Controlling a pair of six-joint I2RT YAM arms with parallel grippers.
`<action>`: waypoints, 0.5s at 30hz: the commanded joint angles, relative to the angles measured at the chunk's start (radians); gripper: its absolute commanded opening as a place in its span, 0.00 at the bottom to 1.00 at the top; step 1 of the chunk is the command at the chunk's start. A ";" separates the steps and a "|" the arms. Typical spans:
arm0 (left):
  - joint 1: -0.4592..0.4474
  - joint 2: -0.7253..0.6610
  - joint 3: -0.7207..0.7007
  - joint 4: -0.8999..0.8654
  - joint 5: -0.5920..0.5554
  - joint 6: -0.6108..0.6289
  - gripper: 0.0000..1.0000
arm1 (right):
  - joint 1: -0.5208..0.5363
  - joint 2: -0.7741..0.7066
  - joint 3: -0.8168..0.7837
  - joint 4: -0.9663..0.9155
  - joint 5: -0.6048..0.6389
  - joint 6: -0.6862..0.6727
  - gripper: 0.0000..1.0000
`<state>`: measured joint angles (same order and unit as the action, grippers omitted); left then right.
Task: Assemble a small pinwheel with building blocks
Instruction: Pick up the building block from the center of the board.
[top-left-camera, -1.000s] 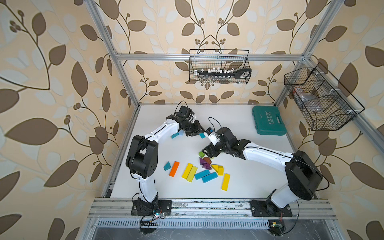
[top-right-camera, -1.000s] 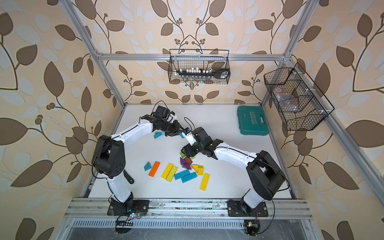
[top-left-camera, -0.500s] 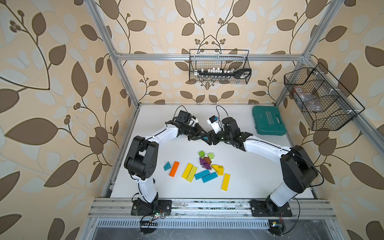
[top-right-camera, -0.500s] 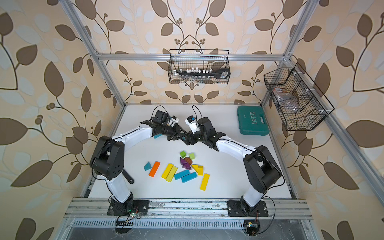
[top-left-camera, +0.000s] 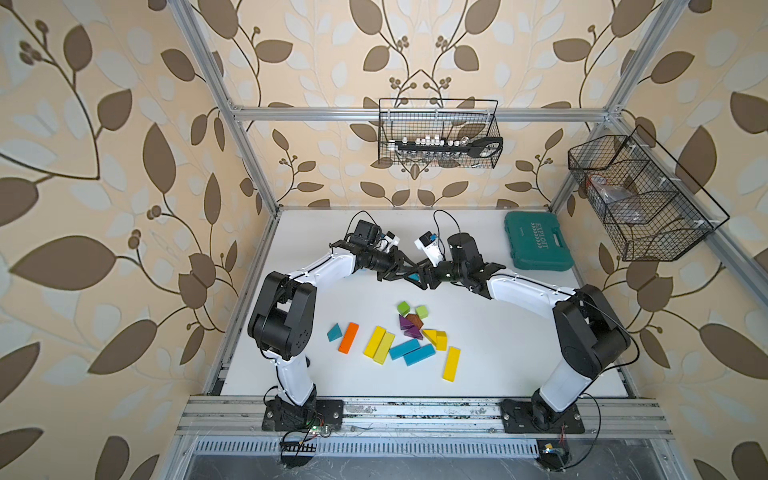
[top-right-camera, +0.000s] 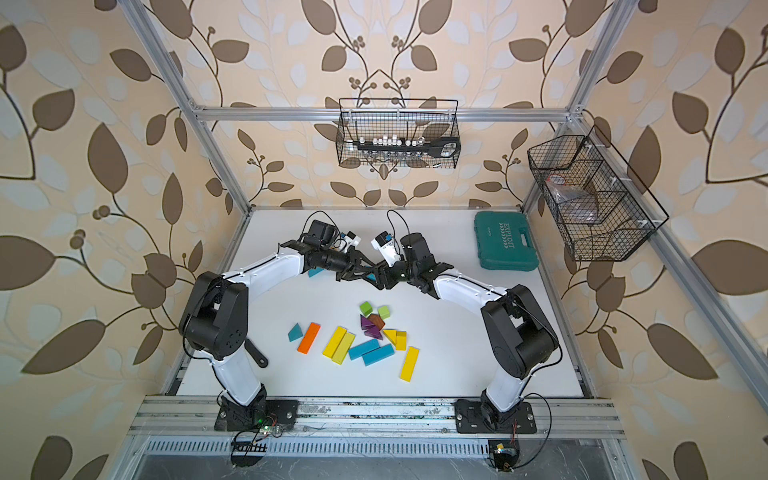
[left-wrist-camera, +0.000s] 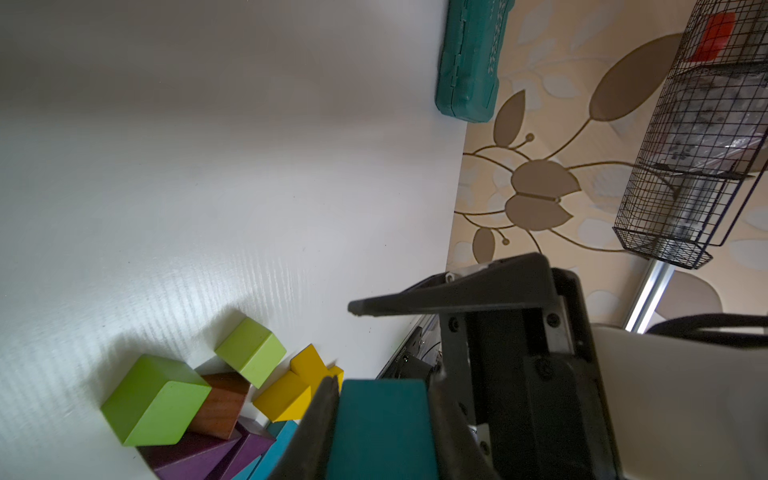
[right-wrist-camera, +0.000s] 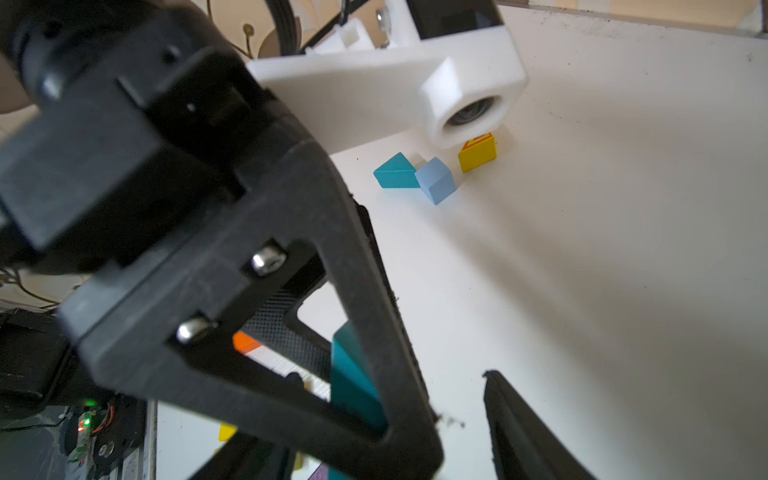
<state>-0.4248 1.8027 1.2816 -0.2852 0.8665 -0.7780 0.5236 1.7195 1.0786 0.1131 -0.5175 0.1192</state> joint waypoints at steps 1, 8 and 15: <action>-0.002 -0.008 0.036 0.004 0.053 0.016 0.20 | 0.010 0.023 0.008 0.066 0.007 0.019 0.66; -0.002 0.019 0.047 -0.025 0.048 0.022 0.30 | 0.034 0.051 0.023 0.081 0.045 0.031 0.48; 0.003 0.016 0.043 -0.035 0.017 0.011 0.37 | 0.043 0.061 0.018 0.082 0.062 0.041 0.24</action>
<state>-0.3992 1.8290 1.2938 -0.3161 0.8806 -0.7540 0.5499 1.7653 1.0790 0.1593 -0.4984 0.1383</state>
